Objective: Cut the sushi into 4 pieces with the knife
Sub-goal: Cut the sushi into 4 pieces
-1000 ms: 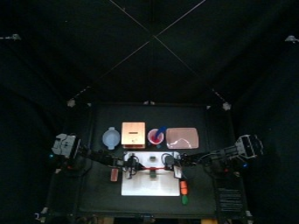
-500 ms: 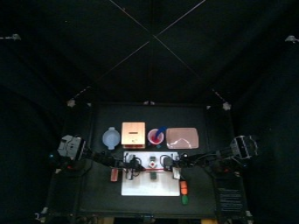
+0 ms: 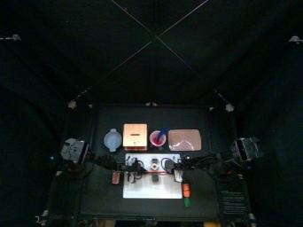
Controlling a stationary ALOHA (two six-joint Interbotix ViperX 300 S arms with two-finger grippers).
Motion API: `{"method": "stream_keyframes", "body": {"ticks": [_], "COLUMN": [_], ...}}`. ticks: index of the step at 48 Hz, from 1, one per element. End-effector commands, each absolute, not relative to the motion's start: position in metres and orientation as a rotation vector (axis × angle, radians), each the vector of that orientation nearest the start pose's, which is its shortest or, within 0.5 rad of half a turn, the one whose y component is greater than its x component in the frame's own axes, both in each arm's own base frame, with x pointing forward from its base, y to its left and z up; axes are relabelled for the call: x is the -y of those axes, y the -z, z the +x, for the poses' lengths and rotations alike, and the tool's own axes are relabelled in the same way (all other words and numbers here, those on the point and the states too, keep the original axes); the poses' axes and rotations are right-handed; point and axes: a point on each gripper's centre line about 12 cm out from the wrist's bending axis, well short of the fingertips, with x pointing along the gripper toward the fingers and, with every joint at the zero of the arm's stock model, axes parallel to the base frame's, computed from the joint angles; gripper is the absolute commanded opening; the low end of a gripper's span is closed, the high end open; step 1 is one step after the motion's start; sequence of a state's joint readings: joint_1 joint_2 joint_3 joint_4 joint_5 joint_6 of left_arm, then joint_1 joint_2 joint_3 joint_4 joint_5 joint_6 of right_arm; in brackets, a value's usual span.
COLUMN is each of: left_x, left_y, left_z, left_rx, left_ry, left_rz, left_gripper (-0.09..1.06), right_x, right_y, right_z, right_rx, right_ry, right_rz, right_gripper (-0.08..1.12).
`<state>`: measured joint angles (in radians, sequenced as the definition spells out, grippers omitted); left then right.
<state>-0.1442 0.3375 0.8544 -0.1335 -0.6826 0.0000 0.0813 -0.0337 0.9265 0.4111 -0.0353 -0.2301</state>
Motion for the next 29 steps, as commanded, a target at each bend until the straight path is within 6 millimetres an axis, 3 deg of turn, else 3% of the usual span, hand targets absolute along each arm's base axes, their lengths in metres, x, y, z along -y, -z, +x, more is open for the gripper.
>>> {"method": "stream_keyframes", "body": {"ticks": [1,7,21,29], "left_x": [0.031,0.02,0.014,0.021], "left_y": [-0.057,-0.059,-0.065,-0.09], "left_z": [0.379,0.38,0.379,0.383], "left_rx": [-0.495,-0.49,-0.476,-0.408], "left_ry": [0.0,-0.028,-0.038,-0.01], "left_rz": [-0.048,-0.054,-0.056,-0.048], "left_gripper": [0.29,0.29,0.29,0.29], "right_x": [-0.008,-0.003,-0.003,-0.007], "right_y": [-0.108,-0.11,-0.117,-0.137], "right_z": [0.325,0.328,0.329,0.332], "right_rx": [-0.84,-0.831,-0.813,-0.779], "right_ry": [0.061,0.065,0.062,0.036], "right_rz": [0.144,0.131,0.128,0.132], "right_gripper": [0.07,0.07,0.07,0.07]}}
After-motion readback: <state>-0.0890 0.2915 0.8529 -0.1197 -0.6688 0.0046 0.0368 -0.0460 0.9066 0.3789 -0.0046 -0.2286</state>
